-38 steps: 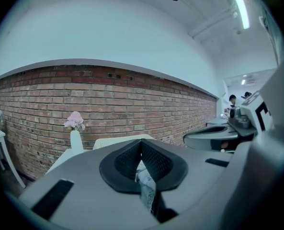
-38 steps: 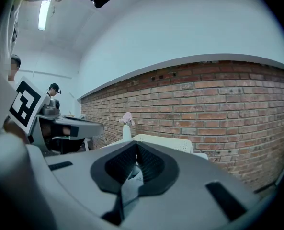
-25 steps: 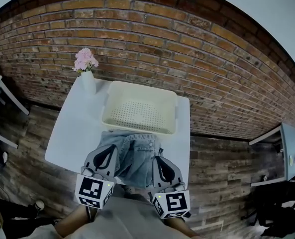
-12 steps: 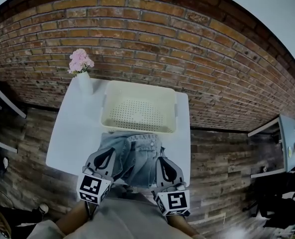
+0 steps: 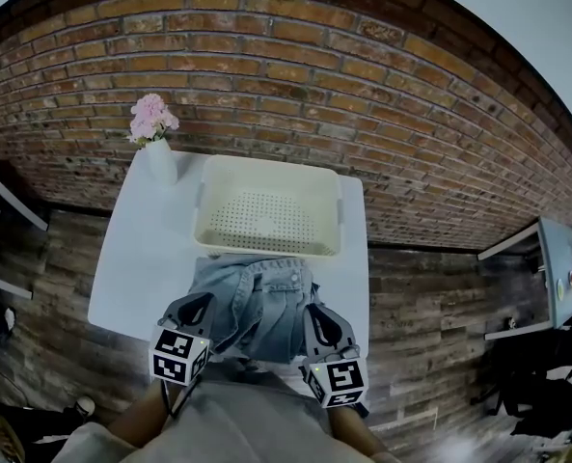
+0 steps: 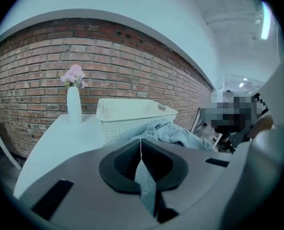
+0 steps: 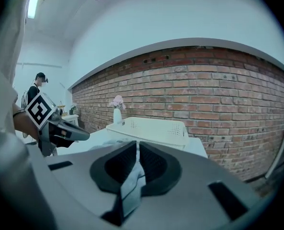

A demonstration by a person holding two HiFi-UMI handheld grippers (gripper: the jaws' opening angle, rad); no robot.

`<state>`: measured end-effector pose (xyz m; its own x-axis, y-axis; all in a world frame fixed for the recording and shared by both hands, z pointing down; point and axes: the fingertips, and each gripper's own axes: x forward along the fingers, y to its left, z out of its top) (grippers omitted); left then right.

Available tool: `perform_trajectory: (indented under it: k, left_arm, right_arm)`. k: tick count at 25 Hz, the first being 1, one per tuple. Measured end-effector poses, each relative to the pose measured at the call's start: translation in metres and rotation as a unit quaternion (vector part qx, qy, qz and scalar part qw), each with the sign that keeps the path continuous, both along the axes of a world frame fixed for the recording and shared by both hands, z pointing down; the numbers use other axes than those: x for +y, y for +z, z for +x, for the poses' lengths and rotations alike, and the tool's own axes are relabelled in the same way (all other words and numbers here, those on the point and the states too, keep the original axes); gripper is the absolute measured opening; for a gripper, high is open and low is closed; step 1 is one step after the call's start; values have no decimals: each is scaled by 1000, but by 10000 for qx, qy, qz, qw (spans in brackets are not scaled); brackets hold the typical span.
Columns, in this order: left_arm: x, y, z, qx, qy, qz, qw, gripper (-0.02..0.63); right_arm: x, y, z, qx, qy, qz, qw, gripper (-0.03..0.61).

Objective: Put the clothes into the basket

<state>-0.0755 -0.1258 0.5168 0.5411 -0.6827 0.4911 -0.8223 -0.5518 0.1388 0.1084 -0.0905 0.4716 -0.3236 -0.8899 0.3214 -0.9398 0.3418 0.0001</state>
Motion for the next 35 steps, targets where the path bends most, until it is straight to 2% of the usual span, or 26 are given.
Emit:
perform_trajectory:
  k: [4, 7, 10, 14, 19, 26, 32, 35]
  left_arm:
    - [-2, 9, -2, -39, 59, -105, 9999, 11]
    - [-3, 13, -4, -29, 108, -197, 9997, 15]
    - [-5, 18, -6, -47, 133, -319, 9994, 99]
    - [-5, 24, -6, -76, 208, -446, 9988, 145]
    - [-8, 33, -5, -45, 293, -724, 9969, 267]
    - [-10, 48, -2, -87, 463, -1107, 9927, 393]
    - [-13, 59, -2, -137, 474, -1339, 9898, 476]
    - [-13, 65, -2, -309, 541, -1386, 9884, 502]
  right_arm:
    - [-3, 10, 5, -66, -11, -213, 9998, 13]
    - [-4, 18, 5, -166, -77, -438, 9989, 86]
    - [-5, 24, 7, -262, -76, -579, 9979, 111]
    - [-4, 32, 11, -316, -86, -777, 9964, 175]
    - [-5, 42, 17, -423, -10, -1014, 9940, 235]
    - [-6, 64, 19, -458, -88, -1552, 9868, 364]
    - [-7, 82, 17, -425, -182, -1954, 9796, 430]
    - [-6, 92, 17, -341, -203, -2237, 9738, 457]
